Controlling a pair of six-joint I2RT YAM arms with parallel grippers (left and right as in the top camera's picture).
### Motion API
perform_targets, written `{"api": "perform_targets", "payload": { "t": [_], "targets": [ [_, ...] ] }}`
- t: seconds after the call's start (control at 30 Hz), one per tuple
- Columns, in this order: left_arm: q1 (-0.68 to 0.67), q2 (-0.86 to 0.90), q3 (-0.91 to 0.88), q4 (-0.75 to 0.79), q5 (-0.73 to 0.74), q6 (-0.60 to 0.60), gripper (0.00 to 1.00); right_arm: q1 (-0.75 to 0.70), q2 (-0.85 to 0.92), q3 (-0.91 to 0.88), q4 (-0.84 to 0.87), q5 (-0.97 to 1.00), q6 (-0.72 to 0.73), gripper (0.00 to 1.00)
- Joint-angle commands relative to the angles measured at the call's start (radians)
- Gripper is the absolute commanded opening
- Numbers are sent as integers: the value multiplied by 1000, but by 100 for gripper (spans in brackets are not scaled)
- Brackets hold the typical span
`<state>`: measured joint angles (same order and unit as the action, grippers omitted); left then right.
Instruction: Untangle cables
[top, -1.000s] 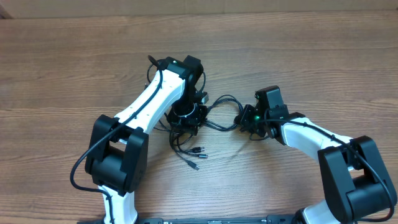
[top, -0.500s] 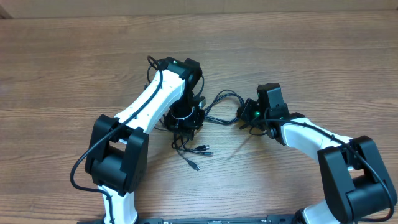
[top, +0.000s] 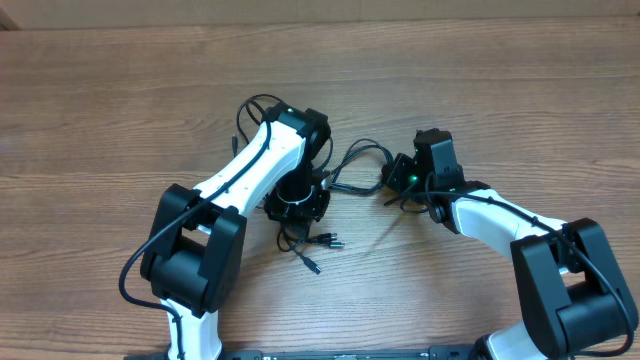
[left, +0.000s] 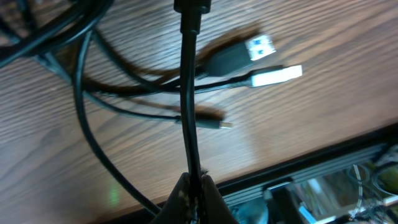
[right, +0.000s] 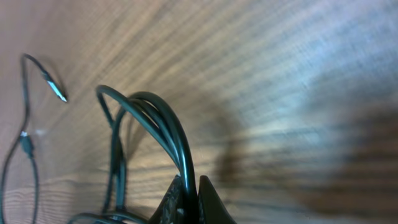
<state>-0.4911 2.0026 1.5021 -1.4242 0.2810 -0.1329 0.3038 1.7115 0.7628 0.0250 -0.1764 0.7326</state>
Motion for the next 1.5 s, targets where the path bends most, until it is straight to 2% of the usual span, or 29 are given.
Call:
{"api": "perform_targets", "payload": {
  "t": [0.0, 0.13, 0.2, 0.27, 0.3, 0.37, 0.4, 0.47, 0.53, 0.7, 0.9, 1.03, 1.13, 1.27, 1.33, 1.37, 1.47],
  "targets": [
    [-3, -22, -44, 0, -117, -85, 4, 3, 8, -5, 50, 30, 1, 4],
    [-3, -22, -111, 44, -185, -145, 5, -1, 8, -4, 117, 18, 28, 4],
    [-3, -22, -150, 89, -186, -145, 25, -13, 8, -3, 169, -64, 53, 4],
    [2, -22, -159, 108, -198, -145, 29, -25, 7, -3, 231, -161, 53, 4],
    [7, -22, -158, 114, -214, -149, 36, -38, 7, -3, 289, -246, 55, 4],
    [19, -22, -151, 116, -248, -175, 67, -63, 5, -2, 370, -356, 103, 4],
    [26, -22, -143, 114, -259, -183, 77, -77, 5, 0, 403, -395, 146, 4],
    [46, -24, -115, 105, -265, -187, 84, -111, 5, 3, 450, -456, 249, 4],
    [66, -28, -68, 92, -262, -190, 85, -138, 5, 3, 501, -511, 319, 4],
    [93, -93, 70, 90, -257, -188, 86, -171, 5, 11, 711, -725, 335, 4],
    [94, -237, 232, 135, -243, -178, 89, -171, 5, 109, 717, -878, 339, 4],
    [102, -332, 264, 223, -236, -179, 100, -171, 5, 225, 570, -962, 336, 4],
    [137, -354, 264, 275, -152, -220, 100, -169, 5, 336, 425, -1034, 291, 4],
    [172, -326, 249, 273, -14, -208, 100, -168, 5, 349, 301, -996, 234, 4],
    [179, -309, 229, 279, 101, -161, 100, -168, 5, 349, 196, -926, 200, 4],
    [174, -284, 204, 301, 224, -75, 100, -168, 5, 349, 115, -860, 205, 4],
    [156, -241, 162, 359, 351, 95, 100, -167, 6, 349, 72, -839, 288, 4]
  ]
}}
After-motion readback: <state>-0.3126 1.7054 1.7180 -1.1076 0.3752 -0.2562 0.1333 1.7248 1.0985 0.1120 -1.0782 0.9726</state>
